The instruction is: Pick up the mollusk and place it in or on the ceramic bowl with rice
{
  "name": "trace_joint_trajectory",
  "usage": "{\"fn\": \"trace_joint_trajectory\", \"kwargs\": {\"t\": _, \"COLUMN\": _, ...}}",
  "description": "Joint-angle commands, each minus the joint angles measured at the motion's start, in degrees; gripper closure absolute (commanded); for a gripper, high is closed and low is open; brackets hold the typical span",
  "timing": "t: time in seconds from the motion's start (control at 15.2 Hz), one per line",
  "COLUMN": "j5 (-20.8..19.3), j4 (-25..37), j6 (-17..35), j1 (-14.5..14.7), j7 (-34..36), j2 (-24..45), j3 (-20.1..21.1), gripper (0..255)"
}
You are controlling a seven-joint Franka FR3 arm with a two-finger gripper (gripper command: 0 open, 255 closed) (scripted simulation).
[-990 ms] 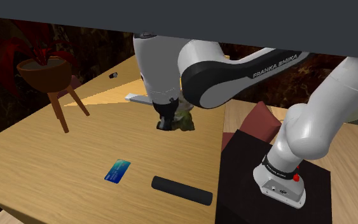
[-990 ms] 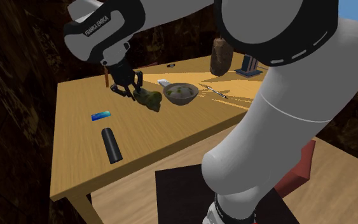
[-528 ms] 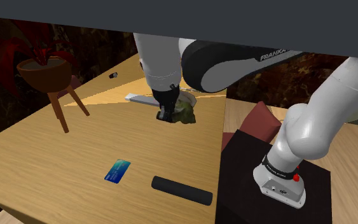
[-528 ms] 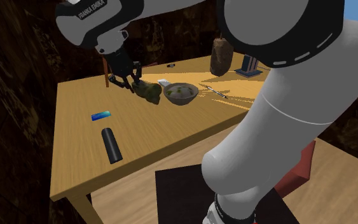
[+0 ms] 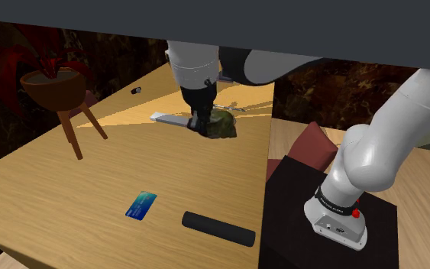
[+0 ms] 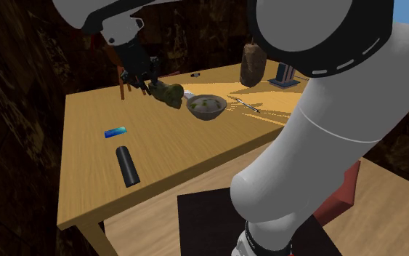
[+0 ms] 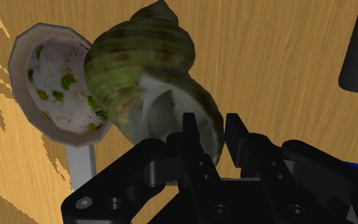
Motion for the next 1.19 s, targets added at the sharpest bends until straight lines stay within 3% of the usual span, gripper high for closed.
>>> {"fn": "trace_joint_trajectory", "kwargs": {"t": 0.0, "j5": -0.1, "j4": 1.1, "j6": -1.0, "j1": -0.1, "j7": -0.3, "j2": 0.0, "j3": -0.1, "gripper": 255}}
{"fn": "trace_joint_trajectory", "kwargs": {"t": 1.12, "j5": -4.7, "j4": 5.6, "j6": 3.8, "j1": -9.1, "j7": -20.0, "j2": 4.1, "j3": -12.2, "gripper": 255}}
